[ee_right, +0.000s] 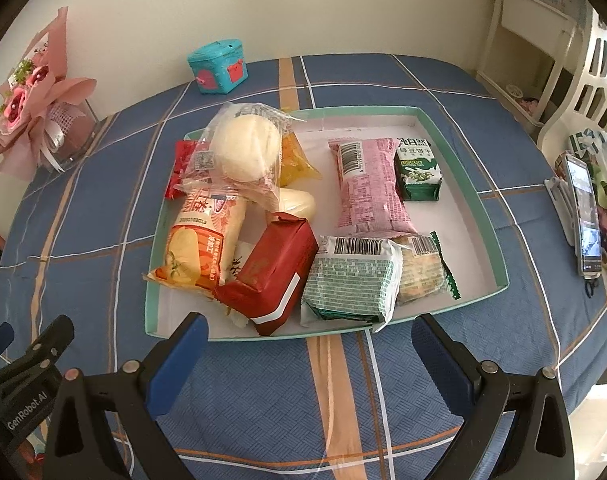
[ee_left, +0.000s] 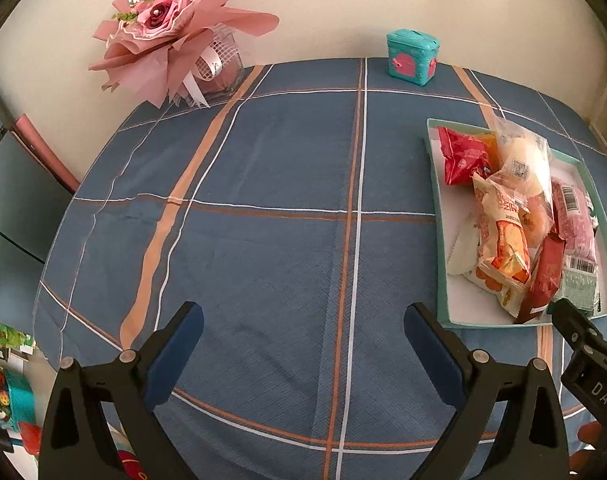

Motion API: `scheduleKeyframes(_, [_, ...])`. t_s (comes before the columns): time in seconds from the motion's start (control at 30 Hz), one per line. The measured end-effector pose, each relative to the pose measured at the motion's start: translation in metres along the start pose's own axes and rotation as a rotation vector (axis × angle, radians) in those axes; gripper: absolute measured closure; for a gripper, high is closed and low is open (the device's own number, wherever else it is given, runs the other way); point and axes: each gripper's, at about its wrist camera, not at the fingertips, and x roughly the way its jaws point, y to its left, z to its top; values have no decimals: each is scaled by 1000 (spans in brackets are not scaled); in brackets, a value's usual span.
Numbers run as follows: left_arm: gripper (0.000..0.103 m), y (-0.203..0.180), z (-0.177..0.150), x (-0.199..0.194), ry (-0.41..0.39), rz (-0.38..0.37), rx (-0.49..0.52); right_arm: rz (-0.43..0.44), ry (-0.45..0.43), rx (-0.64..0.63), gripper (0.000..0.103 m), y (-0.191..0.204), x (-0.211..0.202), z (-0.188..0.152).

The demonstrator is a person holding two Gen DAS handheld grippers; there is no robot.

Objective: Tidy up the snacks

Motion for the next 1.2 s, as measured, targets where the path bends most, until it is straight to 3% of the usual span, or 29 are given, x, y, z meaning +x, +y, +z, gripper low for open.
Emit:
scheduleKeyframes(0.57, [3, 23, 2, 5, 24, -9, -81, -12, 2, -35, 0, 8, 1, 0])
scheduleKeyframes(1.2, [3, 22, 3, 6, 37, 14, -78, -15, 1, -42, 0, 11, 1, 0])
